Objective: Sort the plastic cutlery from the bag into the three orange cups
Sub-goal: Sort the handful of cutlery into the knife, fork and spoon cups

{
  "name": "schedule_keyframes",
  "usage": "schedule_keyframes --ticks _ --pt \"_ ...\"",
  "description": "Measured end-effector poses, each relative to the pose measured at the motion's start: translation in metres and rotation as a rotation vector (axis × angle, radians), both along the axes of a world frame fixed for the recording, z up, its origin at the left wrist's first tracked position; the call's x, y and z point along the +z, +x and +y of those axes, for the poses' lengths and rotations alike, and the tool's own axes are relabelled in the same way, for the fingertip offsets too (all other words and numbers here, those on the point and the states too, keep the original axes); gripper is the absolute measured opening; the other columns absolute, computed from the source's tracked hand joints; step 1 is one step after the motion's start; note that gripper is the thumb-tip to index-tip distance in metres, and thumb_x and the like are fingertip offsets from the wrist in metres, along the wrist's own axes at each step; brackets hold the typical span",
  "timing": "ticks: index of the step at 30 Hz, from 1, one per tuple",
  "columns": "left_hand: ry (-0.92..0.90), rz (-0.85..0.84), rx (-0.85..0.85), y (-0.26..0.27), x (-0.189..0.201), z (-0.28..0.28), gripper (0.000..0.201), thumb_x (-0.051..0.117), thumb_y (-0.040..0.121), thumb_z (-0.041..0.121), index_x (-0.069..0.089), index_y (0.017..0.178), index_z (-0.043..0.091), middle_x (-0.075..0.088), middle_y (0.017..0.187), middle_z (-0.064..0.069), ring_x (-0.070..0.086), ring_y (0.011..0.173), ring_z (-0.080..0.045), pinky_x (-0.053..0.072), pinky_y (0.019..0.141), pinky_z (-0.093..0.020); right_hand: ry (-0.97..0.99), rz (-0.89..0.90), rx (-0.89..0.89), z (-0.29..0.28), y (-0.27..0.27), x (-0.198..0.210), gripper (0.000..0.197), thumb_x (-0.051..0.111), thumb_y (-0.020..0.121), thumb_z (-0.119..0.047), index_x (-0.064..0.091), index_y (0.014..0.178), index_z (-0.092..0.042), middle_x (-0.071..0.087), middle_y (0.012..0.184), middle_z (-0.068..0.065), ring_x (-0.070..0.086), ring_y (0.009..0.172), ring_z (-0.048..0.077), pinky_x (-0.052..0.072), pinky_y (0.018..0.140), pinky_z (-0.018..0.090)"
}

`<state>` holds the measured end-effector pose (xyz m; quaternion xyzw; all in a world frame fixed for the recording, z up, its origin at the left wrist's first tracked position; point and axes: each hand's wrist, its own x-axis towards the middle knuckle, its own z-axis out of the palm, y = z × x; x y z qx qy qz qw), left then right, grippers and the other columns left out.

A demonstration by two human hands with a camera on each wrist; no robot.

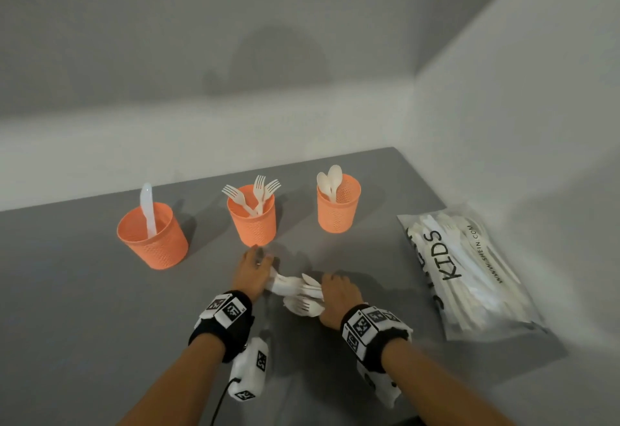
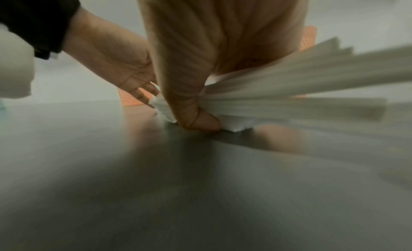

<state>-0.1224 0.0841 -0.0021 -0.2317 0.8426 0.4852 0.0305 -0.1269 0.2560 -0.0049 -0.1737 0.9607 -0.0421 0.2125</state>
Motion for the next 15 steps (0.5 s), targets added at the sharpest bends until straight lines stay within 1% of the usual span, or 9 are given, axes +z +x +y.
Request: schedule_keyframes --ticks 1,3,5,8,10,11,13,14,15 --pt "-0.016 -0.042 -0.034 -0.001 0.0 0.001 0.038 0.044 0.097 0.022 0.05 0.127 0.0 0.052 0.132 -0.017 0.049 0.12 -0.032 0.035 0.103 -0.036 -0.002 0.006 0.02 0.001 0.0 0.001 0.048 0.058 0.084 -0.014 0.039 0.126 -0.002 0.046 0.131 0.017 0.045 0.12 0.033 0.038 0.098 0.038" --pt "-0.074 -0.088 -0.078 -0.001 -0.001 0.006 0.036 0.04 0.098 0.023 0.056 0.118 -0.003 0.058 0.123 -0.021 0.054 0.114 -0.034 0.037 0.099 -0.036 -0.011 0.017 0.054 0.002 -0.001 0.001 0.044 0.058 0.085 -0.016 0.041 0.123 -0.003 0.05 0.128 0.017 0.048 0.117 0.032 0.038 0.096 0.038" --pt "-0.09 -0.057 -0.098 0.0 0.0 0.014 0.035 0.04 0.099 0.022 0.059 0.109 -0.005 0.061 0.115 -0.024 0.056 0.109 -0.034 0.038 0.095 -0.036 -0.032 0.013 0.064 0.002 -0.003 0.003 0.043 0.059 0.084 -0.017 0.044 0.121 -0.003 0.052 0.126 0.017 0.051 0.116 0.033 0.04 0.094 0.037" --pt "-0.07 -0.015 -0.108 0.006 0.003 0.029 0.034 0.042 0.098 0.023 0.061 0.102 -0.005 0.063 0.106 -0.023 0.057 0.103 -0.032 0.038 0.086 -0.033 -0.061 -0.025 0.07 0.002 -0.005 0.007 0.04 0.058 0.086 -0.016 0.047 0.122 -0.003 0.05 0.128 0.019 0.051 0.117 0.035 0.042 0.096 0.039" --pt "-0.056 0.022 -0.084 0.01 0.007 0.032 0.034 0.043 0.097 0.025 0.061 0.1 -0.003 0.064 0.102 -0.021 0.058 0.098 -0.031 0.037 0.081 -0.031 -0.084 -0.029 0.078 0.004 -0.007 0.008 0.038 0.056 0.088 -0.017 0.049 0.123 -0.003 0.05 0.128 0.021 0.051 0.118 0.036 0.042 0.097 0.039" --pt "-0.04 0.066 -0.045 0.013 0.009 0.03 0.033 0.044 0.097 0.026 0.061 0.097 -0.001 0.064 0.098 -0.019 0.058 0.093 -0.029 0.037 0.077 -0.029 -0.093 -0.024 0.081 0.006 -0.007 0.008 0.039 0.055 0.088 -0.019 0.05 0.123 -0.003 0.051 0.127 0.021 0.051 0.117 0.036 0.042 0.096 0.038" --pt "0.024 0.204 0.09 0.019 0.015 0.022 0.028 0.047 0.094 0.027 0.06 0.089 0.004 0.063 0.085 -0.012 0.056 0.079 -0.024 0.037 0.07 -0.027 -0.12 -0.006 0.08 0.007 -0.008 0.007 0.04 0.055 0.087 -0.023 0.05 0.121 -0.003 0.056 0.124 0.021 0.054 0.114 0.036 0.043 0.092 0.037" --pt "0.057 0.27 0.175 0.022 0.016 0.016 0.022 0.048 0.095 0.024 0.059 0.087 0.006 0.062 0.082 -0.01 0.055 0.076 -0.021 0.038 0.07 -0.028 -0.143 -0.002 0.066 0.007 -0.009 0.008 0.04 0.056 0.086 -0.024 0.05 0.119 -0.003 0.058 0.122 0.019 0.056 0.112 0.036 0.044 0.09 0.036" --pt "0.087 0.322 0.267 0.026 0.016 0.009 0.018 0.048 0.095 0.019 0.057 0.086 0.007 0.062 0.083 -0.01 0.054 0.077 -0.021 0.039 0.072 -0.028 -0.179 0.0 0.047 0.007 -0.01 0.011 0.039 0.056 0.085 -0.025 0.051 0.118 -0.005 0.061 0.119 0.018 0.057 0.11 0.036 0.045 0.088 0.036"
